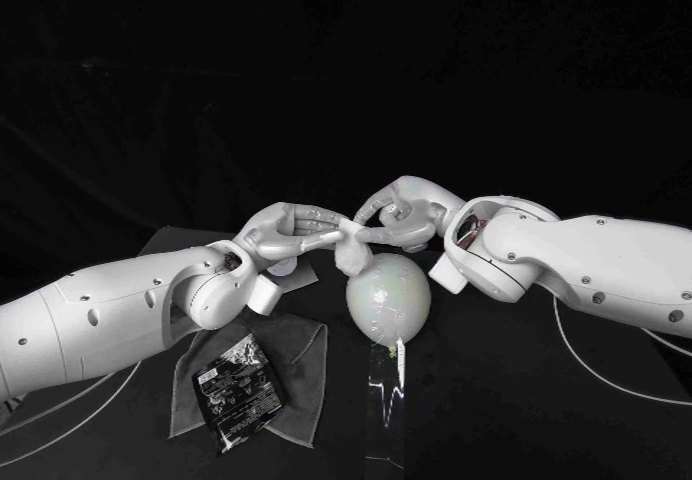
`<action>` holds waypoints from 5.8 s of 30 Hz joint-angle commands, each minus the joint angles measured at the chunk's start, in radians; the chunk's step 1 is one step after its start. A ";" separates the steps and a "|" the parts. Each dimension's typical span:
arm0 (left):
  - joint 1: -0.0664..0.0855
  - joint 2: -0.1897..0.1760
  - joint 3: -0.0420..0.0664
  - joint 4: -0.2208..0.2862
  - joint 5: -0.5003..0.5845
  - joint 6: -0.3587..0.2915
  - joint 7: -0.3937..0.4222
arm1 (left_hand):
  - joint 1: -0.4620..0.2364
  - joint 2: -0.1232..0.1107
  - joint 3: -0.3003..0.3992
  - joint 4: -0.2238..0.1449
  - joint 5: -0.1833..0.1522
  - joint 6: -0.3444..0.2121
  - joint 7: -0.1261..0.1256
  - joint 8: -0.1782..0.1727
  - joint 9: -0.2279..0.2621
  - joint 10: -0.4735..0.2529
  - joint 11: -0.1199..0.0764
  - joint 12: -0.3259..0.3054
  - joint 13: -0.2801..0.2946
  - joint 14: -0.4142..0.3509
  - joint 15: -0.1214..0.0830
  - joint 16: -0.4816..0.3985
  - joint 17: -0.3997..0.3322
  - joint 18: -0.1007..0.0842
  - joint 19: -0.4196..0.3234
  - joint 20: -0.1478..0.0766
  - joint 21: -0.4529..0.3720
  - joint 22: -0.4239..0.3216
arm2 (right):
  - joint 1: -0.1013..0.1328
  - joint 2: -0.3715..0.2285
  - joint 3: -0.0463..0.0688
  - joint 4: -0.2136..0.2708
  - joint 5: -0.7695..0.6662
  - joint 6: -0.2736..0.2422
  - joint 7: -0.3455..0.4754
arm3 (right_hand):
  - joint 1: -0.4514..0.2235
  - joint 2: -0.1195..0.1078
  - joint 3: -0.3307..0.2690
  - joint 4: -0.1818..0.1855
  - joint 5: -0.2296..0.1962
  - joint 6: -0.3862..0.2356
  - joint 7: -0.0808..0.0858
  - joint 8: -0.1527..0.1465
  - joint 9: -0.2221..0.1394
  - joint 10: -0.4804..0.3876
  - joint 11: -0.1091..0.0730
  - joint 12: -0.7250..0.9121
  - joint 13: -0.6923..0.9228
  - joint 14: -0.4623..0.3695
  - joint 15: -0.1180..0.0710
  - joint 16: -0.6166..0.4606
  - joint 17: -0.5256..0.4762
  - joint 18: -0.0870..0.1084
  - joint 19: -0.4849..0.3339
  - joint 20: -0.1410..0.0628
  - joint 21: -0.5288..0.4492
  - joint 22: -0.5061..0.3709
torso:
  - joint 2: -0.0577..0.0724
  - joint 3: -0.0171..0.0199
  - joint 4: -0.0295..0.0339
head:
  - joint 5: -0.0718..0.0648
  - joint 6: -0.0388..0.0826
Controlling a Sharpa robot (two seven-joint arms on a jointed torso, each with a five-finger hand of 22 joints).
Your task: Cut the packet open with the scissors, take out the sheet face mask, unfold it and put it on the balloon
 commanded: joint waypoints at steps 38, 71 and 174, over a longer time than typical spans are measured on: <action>-0.012 0.052 0.003 -0.022 0.053 0.054 0.002 | 0.116 0.171 0.118 0.000 -0.001 0.195 -0.037 0.077 0.027 0.239 -0.082 0.020 -0.003 0.190 -0.071 0.015 0.016 0.076 0.246 -0.047 0.065 0.013 | 0.011 0.036 0.003 -0.030 -0.050 -0.036 -0.019 | -0.007 0.002 0.008 -0.003 0.005 0.004 0.001 0.005 0.109 0.008 0.000 -0.004 0.079 0.086 -0.008 0.003 0.177 0.001 0.001 0.001 0.006 0.171 | 0.000 0.0005 0.0012 | -0.010 -0.010; -0.012 0.047 0.003 -0.024 0.114 -0.008 0.000 | 0.086 0.119 0.398 -0.034 -0.001 0.158 -0.034 0.115 0.073 0.336 -0.097 0.012 0.004 0.271 -0.094 0.008 0.051 0.072 0.237 -0.074 0.150 0.060 | 0.004 -0.029 -0.010 -0.061 0.246 -0.121 0.108 | -0.125 -0.079 -0.264 0.200 0.006 -0.180 0.090 -0.181 0.015 -0.198 0.082 -0.251 -0.151 0.053 0.065 -0.022 0.089 0.029 -0.082 0.066 -0.150 0.130 | 0.000 0.0004 0.0007 | -0.010 -0.002; -0.014 0.038 0.003 -0.011 0.113 0.018 -0.023 | -0.147 0.087 0.711 -0.276 -0.002 0.088 -0.050 -0.031 0.010 0.340 -0.113 0.082 0.007 0.238 -0.107 0.095 0.157 0.042 0.016 -0.100 0.510 0.301 | -0.099 -0.017 -0.029 -0.009 0.524 -0.115 0.245 | 0.148 0.071 -0.267 0.146 0.005 0.026 0.014 -0.128 -0.014 -0.021 0.014 -0.032 0.048 0.092 0.007 0.010 0.209 0.003 -0.002 0.021 0.002 0.171 | -0.001 0.0014 -0.0003 | -0.014 0.001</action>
